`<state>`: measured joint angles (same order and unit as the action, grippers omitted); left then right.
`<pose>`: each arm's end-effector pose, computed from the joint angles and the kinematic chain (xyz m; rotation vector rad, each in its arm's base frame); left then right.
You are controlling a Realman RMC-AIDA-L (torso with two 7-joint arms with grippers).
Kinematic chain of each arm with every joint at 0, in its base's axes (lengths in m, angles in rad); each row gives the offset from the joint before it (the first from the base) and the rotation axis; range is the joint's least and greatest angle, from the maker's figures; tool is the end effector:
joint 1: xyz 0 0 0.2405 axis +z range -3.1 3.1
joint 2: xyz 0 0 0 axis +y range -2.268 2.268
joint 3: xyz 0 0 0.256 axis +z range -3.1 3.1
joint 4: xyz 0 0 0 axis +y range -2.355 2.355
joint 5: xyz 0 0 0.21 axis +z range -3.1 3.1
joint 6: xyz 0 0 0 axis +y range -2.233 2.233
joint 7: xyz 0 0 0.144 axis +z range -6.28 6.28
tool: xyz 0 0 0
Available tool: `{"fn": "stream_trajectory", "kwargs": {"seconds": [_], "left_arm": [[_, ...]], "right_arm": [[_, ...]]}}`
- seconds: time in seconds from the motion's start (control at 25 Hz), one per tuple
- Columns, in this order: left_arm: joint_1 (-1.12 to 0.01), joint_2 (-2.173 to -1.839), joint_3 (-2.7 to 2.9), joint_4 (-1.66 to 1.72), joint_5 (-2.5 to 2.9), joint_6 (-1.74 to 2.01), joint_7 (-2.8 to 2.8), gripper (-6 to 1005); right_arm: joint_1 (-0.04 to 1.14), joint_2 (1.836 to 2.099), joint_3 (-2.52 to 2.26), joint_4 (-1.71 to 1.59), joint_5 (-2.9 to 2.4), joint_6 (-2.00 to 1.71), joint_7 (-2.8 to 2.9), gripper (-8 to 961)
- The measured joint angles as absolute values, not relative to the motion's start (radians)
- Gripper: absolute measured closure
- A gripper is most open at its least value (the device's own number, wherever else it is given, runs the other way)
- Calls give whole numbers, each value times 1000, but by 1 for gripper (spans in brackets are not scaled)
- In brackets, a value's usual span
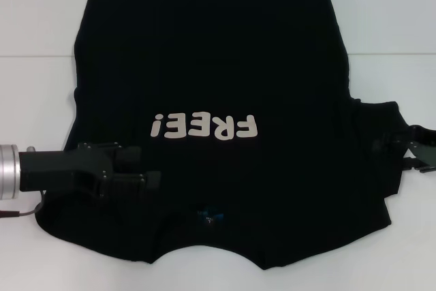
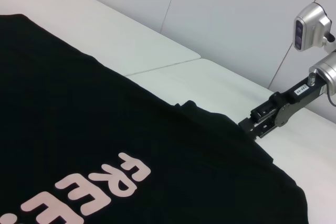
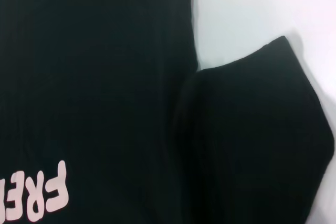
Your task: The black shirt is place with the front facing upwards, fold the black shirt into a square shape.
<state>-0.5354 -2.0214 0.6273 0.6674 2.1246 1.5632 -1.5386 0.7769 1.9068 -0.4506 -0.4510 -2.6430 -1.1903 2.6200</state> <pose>-0.2856 0.3333 0.0235 -2.6966 -0.8422 -0.5614 0.3187 0.3996 0.0425 -1.8226 1.9992 0.2371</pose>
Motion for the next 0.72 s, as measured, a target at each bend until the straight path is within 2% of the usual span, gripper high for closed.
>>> {"fn": "stream_trajectory", "kwargs": {"seconds": [0.36,0.72], "left_arm": [[-537,-2022,627,667,2125,1563,-1539,171],[-537,-2022,627,666,2124,1563,-1540,171]], "right_arm": [[785,1917,-444,-450,-2635,-1182,2597,158],[775,1916,-452,-444,-2547,-1190,2558,162]]}}
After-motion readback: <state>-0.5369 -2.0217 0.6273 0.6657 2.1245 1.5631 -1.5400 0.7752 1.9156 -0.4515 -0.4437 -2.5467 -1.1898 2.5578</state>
